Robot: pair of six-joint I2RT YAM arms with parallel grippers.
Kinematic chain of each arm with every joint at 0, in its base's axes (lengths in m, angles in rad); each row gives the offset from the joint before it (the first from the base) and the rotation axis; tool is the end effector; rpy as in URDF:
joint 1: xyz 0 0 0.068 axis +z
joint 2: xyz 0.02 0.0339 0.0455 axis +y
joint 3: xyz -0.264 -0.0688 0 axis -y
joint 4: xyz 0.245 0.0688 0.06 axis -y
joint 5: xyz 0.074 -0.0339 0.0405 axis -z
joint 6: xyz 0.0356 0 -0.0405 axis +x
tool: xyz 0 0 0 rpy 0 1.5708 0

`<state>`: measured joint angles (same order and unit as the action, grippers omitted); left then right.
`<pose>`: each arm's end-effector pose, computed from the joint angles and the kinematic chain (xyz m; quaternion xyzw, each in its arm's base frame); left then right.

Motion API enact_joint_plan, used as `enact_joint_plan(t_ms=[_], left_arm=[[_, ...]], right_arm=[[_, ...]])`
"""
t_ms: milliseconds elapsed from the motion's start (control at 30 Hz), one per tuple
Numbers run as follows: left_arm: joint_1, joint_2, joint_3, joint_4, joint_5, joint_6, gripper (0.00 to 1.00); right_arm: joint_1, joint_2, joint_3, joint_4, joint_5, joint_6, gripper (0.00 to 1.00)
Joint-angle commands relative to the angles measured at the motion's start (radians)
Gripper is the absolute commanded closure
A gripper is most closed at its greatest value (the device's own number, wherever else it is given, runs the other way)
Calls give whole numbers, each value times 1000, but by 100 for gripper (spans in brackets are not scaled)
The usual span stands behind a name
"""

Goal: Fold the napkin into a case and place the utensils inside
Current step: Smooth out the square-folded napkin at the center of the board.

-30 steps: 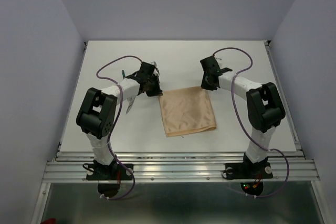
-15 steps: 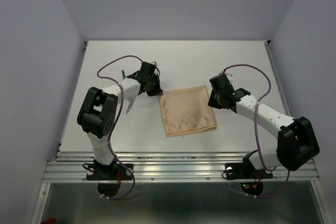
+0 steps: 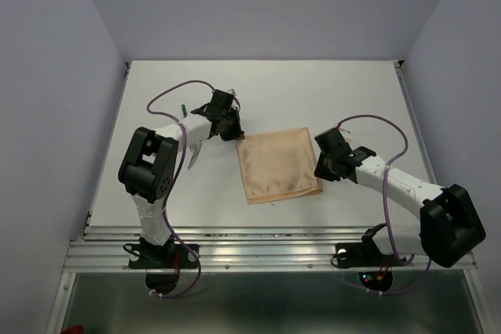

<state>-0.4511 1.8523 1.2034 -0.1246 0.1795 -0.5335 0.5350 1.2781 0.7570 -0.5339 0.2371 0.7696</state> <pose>0.3597 -0.1813 0.1907 -0.0030 0.9185 -0.2555 0.3017 0.2105 0.1150 0.2019 0.1423 0.9500 0.0629 0.2707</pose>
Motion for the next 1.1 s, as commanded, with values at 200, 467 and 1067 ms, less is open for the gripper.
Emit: enact_joint_plan(t_ms=[200, 467, 1067], left_arm=[[-6, 39, 81, 0, 3, 1, 100], [-8, -37, 39, 14, 0, 1, 100], [-9, 50, -5, 56, 26, -22, 100]], right_arm=[[17, 89, -101, 100, -15, 45, 87], [36, -37, -77, 69, -7, 48, 86], [57, 1, -27, 153, 102, 31, 84]])
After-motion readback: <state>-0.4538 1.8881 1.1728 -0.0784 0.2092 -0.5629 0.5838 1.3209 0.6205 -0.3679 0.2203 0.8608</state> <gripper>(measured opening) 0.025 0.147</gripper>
